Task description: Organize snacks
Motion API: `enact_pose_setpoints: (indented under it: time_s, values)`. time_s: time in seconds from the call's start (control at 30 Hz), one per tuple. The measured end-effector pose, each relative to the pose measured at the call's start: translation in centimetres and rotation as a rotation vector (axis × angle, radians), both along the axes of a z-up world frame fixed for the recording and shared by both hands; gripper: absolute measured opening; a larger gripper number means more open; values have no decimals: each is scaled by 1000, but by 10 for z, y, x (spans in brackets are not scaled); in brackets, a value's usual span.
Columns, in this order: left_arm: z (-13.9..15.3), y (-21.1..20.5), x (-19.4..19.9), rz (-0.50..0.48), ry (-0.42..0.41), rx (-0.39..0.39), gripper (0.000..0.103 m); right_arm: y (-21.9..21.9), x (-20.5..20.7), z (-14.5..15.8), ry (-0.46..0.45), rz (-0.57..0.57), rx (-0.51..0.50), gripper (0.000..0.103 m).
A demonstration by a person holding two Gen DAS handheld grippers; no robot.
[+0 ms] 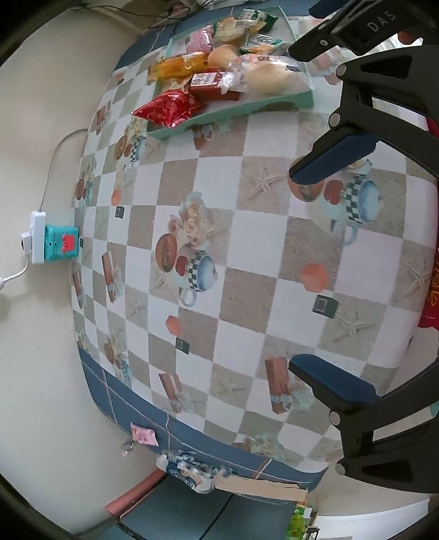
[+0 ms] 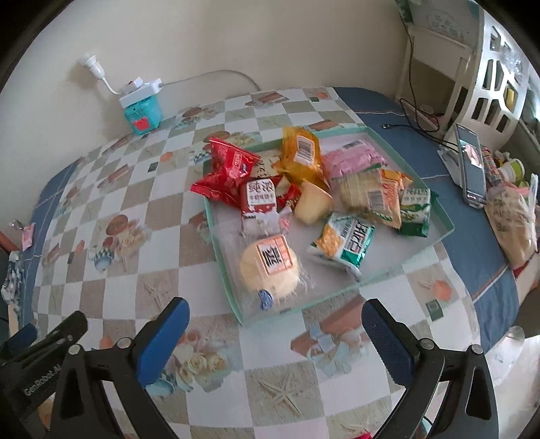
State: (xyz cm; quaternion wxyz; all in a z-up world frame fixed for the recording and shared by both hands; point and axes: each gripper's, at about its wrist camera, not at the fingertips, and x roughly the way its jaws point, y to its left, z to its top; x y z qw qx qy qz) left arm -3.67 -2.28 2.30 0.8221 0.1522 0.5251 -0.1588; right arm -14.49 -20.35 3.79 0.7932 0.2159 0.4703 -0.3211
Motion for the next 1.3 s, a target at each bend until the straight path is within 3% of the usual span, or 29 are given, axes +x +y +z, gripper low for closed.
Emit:
enact_pose_setpoints:
  time_s: [1.3]
  values:
    - [-2,6,-4,-17,12,24,101,7,-8,-9,44,4,-23,103]
